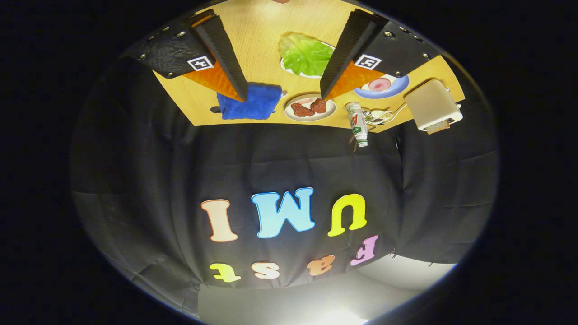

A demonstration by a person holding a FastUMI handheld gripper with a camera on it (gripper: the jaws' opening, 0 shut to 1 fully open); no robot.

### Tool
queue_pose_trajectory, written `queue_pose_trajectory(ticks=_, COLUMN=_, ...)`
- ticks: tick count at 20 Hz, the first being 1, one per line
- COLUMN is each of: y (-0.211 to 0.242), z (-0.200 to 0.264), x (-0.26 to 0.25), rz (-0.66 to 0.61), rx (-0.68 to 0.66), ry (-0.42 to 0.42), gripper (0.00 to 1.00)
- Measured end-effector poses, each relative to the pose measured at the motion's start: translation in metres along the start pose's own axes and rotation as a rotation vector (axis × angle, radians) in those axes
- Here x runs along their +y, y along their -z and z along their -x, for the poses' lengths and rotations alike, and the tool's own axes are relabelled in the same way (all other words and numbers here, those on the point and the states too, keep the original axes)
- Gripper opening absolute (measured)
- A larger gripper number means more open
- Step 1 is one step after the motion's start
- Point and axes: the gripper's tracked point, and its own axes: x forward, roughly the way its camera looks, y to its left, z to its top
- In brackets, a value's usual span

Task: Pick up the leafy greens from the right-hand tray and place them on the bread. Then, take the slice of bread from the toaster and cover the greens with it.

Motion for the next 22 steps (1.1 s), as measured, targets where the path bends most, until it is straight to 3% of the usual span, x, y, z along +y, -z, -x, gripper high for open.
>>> queue_pose_trajectory(ticks=5, y=0.013, z=-0.012, x=0.012, rz=0.035, rx=0.075, ry=-0.003, gripper=0.98)
queue_pose_trajectory(ticks=16, y=0.083, z=-0.064, x=0.069, rz=-0.043, rx=0.469, ry=-0.112, gripper=0.98)
queue_pose_trajectory(ticks=22, y=0.112, z=-0.081, x=0.066, rz=-0.006, rx=0.585, ry=-0.087, gripper=0.98)
